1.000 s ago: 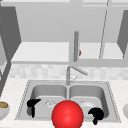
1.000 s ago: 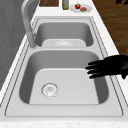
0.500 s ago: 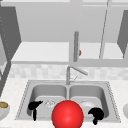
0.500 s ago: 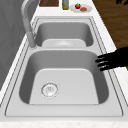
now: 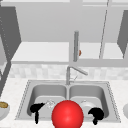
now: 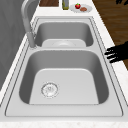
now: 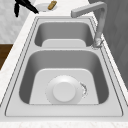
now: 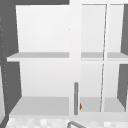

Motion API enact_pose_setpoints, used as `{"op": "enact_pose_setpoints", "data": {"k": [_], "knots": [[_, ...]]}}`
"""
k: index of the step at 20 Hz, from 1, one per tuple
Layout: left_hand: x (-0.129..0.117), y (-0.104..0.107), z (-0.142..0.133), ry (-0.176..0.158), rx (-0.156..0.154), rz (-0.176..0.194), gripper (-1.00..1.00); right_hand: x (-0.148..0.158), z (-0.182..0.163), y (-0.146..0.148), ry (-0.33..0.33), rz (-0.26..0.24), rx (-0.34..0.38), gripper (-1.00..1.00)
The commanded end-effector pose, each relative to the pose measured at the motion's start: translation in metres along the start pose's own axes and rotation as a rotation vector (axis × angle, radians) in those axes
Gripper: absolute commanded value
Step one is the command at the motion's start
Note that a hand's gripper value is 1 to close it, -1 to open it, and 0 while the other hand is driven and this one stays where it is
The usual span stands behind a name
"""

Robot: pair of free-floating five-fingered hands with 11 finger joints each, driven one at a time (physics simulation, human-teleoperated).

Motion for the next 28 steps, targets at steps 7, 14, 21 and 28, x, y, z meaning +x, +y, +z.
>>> {"op": "enact_pose_setpoints", "data": {"k": [7,14,21,28], "knots": [[0.026,0.006,-0.012,0.02,0.004,-0.047,-1.0,0.0,0.0,0.0,0.0,0.0,0.0,0.0],[0.038,0.014,-0.02,0.019,0.007,-0.012,-1.0,0.0,0.0,0.0,0.0,0.0,0.0,0.0],[0.082,0.027,-0.04,0.055,0.019,-0.018,-1.0,0.0,0.0,0.0,0.0,0.0,0.0,0.0],[0.092,0.027,-0.055,0.072,0.007,-0.002,-1.0,0.0,0.0,0.0,0.0,0.0,0.0,0.0]]}}
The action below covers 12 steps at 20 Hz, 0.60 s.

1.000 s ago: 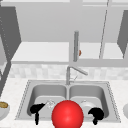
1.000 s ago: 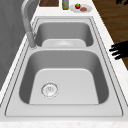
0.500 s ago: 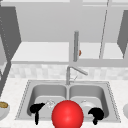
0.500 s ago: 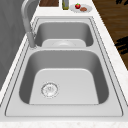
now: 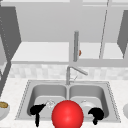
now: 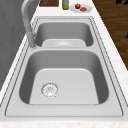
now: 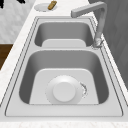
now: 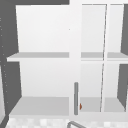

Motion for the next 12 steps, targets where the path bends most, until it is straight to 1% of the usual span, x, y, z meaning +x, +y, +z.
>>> {"op": "enact_pose_setpoints", "data": {"k": [1,2,3,4,5,6,7,8,9,11,12], "knots": [[-0.003,-0.0015,-0.0036,0.042,0.013,0.002,-1.0,0.0,0.0,0.0,0.0,0.0,0.0,0.0],[-0.0047,-0.0022,-0.0023,0.025,0.012,0.002,-1.0,0.0,0.0,0.0,0.0,0.0,0.0,0.0],[-0.0059,-0.0022,-0.0015,0.007,0.003,0.001,-1.0,0.0,0.0,0.0,0.0,0.0,0.0,0.0],[-0.0074,-0.0006,-0.0022,0.001,0.001,0.009,-1.0,0.0,0.0,0.0,0.0,0.0,0.0,0.0],[-0.0085,-0.0001,-0.0064,-0.002,-0.008,0.008,-1.0,0.0,0.0,0.0,0.0,0.0,0.0,0.0],[-0.0099,0.0014,-0.0028,0.007,0.004,0.023,-1.0,0.0,0.0,0.0,0.0,0.0,0.0,0.0],[-0.0059,-0.0006,-0.0034,0.0,0.0,0.001,-1.0,0.0,0.0,0.0,0.0,0.0,0.0,0.0],[-0.0066,-0.0004,-0.0036,0.0,0.0,0.001,0.0,-0.0001,-0.0001,0.0003,-0.005,0.001,0.001,-1.0],[-0.0066,0.0,-0.0032,-0.006,-0.012,-0.004,0.0,0.0,-0.0001,0.0013,-0.007,-0.003,0.005,-1.0],[-0.0067,0.0,-0.0034,-0.005,-0.009,-0.013,0.0,0.0034,-0.0007,0.0022,-0.012,0.001,0.003,-1.0],[-0.0068,0.0,-0.0035,-0.003,-0.007,-0.017,0.0,0.0037,-0.0015,0.001,0.001,-0.002,0.006,-1.0]]}}
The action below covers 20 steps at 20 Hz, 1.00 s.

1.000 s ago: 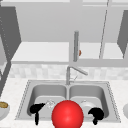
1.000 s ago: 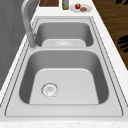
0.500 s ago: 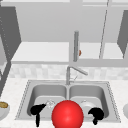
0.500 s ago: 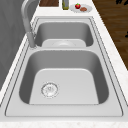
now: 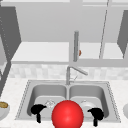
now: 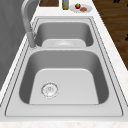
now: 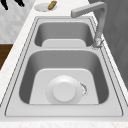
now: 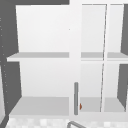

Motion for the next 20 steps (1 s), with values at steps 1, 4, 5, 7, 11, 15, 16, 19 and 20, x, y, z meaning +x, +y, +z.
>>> {"op": "enact_pose_setpoints", "data": {"k": [1,4,5,7,11,15,16,19,20], "knots": [[0.0,0.0,0.0,0.0,0.0,0.0,0.0,0.008,-0.003,0.0,0.004,0.011,0.0,-1.0],[0.0,0.0,0.0,0.003,0.004,-0.009,0.0,0.01,-0.009,-0.001,0.0,0.055,-0.028,-1.0],[0.0,0.0,0.0,0.003,0.005,-0.011,0.0,0.013,-0.013,-0.002,0.002,0.059,-0.031,-1.0],[0.0,0.0,0.0,0.005,0.006,-0.015,0.0,0.018,-0.031,-0.006,0.012,0.045,-0.016,-1.0],[-0.001,0.0,0.0,0.007,0.009,-0.02,0.0,0.02,-0.057,-0.022,0.004,0.027,-0.021,-1.0],[-0.001,0.0,-0.001,0.009,0.012,-0.023,0.0,0.019,-0.084,-0.039,-0.002,0.017,-0.028,-1.0],[-0.001,-0.001,-0.001,0.009,0.012,-0.024,0.0,0.018,-0.091,-0.045,-0.003,0.015,-0.033,-1.0],[-0.001,-0.001,-0.001,0.01,0.013,-0.025,0.0,0.017,-0.112,-0.057,0.001,0.023,-0.038,-1.0],[-0.001,-0.001,-0.001,0.01,0.013,-0.026,0.0,0.017,-0.12,-0.06,0.0,0.023,-0.041,-1.0]]}}
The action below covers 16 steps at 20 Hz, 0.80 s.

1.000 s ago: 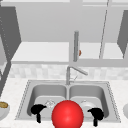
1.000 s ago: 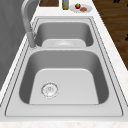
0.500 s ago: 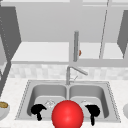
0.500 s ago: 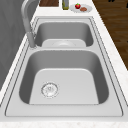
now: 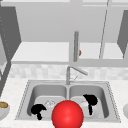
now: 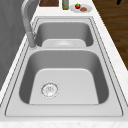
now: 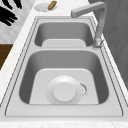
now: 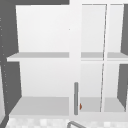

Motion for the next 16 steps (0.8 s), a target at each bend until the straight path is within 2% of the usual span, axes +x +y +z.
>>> {"op": "enact_pose_setpoints", "data": {"k": [1,2,9,11,16], "knots": [[0.0,0.0,0.0,0.0,0.0,0.0,0.0,0.002,-0.03,-0.009,-0.002,0.004,-0.022,-1.0],[0.0,0.0,0.0,0.0,0.0,0.0,0.0,0.003,-0.04,-0.007,0.001,0.006,-0.01,-1.0],[0.0,0.0,0.0,0.001,0.001,-0.002,0.0,0.003,-0.109,0.007,0.005,0.025,-0.054,-1.0],[0.0,0.0,0.0,0.001,0.002,-0.002,0.0,0.005,-0.126,0.003,0.008,0.037,-0.09,-1.0],[0.0,0.0,0.0,0.002,0.002,-0.003,0.0,0.007,-0.167,0.0,0.009,0.038,-0.113,-1.0]]}}
